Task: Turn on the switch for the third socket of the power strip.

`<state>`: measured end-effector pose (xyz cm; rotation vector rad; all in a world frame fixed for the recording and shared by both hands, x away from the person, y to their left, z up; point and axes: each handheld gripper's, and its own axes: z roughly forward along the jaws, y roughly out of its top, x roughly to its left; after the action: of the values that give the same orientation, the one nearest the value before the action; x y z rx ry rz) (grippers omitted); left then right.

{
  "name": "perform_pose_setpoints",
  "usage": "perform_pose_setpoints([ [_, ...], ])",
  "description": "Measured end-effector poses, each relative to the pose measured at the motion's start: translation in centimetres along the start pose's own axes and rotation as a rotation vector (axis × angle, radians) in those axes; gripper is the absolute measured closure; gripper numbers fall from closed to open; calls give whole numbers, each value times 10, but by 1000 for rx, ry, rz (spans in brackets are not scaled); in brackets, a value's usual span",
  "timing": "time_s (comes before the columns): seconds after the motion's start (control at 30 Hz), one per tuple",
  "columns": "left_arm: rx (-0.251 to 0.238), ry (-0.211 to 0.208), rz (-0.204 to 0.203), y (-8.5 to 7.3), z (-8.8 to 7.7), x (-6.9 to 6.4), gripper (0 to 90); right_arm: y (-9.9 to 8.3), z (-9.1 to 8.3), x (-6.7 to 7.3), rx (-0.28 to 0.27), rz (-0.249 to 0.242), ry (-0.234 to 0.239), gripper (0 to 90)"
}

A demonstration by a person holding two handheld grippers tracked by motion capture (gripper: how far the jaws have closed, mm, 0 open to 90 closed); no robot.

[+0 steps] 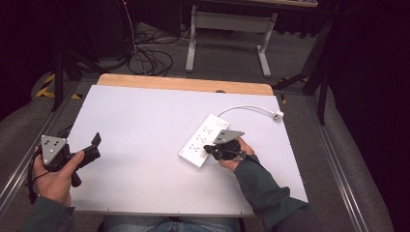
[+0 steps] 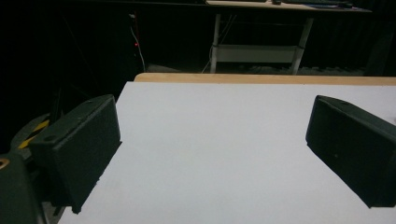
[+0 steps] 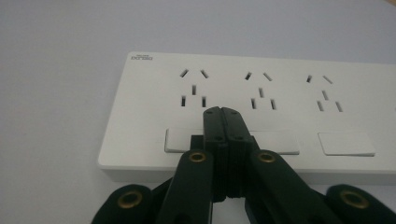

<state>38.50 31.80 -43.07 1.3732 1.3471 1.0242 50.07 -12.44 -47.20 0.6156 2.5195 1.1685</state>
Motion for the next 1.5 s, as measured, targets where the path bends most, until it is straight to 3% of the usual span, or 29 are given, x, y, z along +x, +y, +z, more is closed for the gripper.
perform_pose_setpoints([
  [0.23, 4, -5, 2, 0, 1, -1, 37, -1, 0, 0, -5, -3, -2, 900],
  [0.4, 3, -3, 0, 0, 1, -1, 37, -2, 0, -2, -18, 22, 13, 900],
  [0.5, 3, -6, -1, 0, 1, -1, 37, -2, -1, -3, -15, 17, -6, 900],
  [0.6, 4, -10, 0, 0, 3, -1, 37, -1, -6, -6, -46, 43, -1, 900],
  [0.77, 5, -23, -1, 1, 7, -4, 37, -3, -9, -5, -37, 33, -9, 900],
  [1.5, 7, -76, 6, 5, 22, -17, 37, -17, -38, -7, -101, 102, -39, 900],
])
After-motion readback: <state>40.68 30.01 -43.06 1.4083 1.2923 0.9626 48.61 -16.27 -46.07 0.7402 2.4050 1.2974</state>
